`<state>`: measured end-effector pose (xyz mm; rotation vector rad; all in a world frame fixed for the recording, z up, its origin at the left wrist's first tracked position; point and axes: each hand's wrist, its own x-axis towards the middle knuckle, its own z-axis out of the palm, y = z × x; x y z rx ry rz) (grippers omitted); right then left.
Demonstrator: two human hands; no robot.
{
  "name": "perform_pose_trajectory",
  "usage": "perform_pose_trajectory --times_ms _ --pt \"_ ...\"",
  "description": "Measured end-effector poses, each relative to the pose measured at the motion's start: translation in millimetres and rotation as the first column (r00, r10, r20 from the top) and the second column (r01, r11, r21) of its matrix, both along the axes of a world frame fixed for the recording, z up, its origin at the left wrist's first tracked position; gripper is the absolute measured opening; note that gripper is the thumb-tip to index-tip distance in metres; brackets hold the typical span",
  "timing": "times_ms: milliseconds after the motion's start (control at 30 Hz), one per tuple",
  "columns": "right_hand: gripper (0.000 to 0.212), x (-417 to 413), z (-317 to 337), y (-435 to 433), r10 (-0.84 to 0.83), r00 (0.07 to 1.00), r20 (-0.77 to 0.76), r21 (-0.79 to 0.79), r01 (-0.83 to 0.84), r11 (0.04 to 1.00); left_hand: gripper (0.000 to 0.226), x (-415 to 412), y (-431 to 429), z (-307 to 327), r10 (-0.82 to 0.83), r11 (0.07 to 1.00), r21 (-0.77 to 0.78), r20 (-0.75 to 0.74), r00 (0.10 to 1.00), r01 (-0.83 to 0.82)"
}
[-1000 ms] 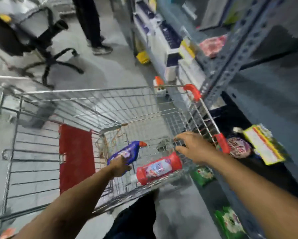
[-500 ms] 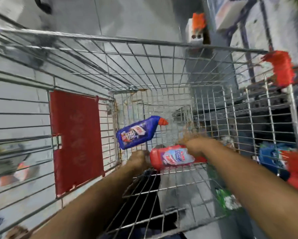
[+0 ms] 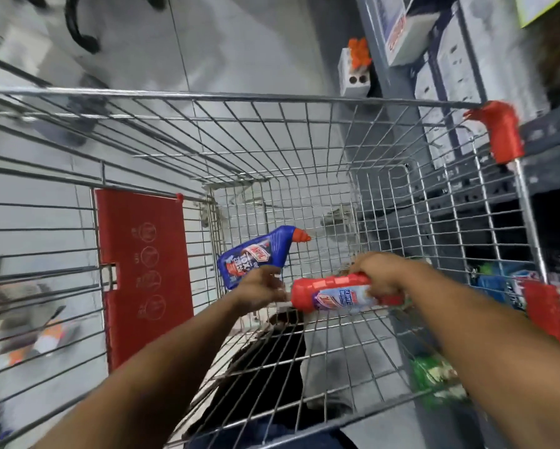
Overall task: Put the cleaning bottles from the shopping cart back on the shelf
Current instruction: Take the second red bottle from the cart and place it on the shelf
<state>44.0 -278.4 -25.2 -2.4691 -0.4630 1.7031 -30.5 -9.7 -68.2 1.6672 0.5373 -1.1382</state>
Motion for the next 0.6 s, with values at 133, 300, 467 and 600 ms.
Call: perform_pose_trajectory --times_ms 133,300,467,600 --pt "0.039 8 35 -26 -0.143 0.989 0.038 0.104 0.139 0.985 0.066 -3 -15 22 0.266 0.959 -0.096 -0.004 0.964 -0.265" --pt "0.037 1 73 -37 -0.649 0.759 -0.057 0.415 0.609 0.676 0.037 13 -52 74 0.396 0.838 -0.401 -0.024 0.918 -0.371" --pt "0.029 -13 125 -26 -0.833 0.487 -0.263 0.623 0.745 0.239 0.027 62 -67 155 0.477 0.794 -0.536 0.259 0.84 -0.286" --pt "0.03 -27 176 -25 -0.852 0.448 -0.273 0.739 0.664 0.112 0.021 74 -71 223 0.432 0.822 -0.556 0.465 0.773 -0.126"
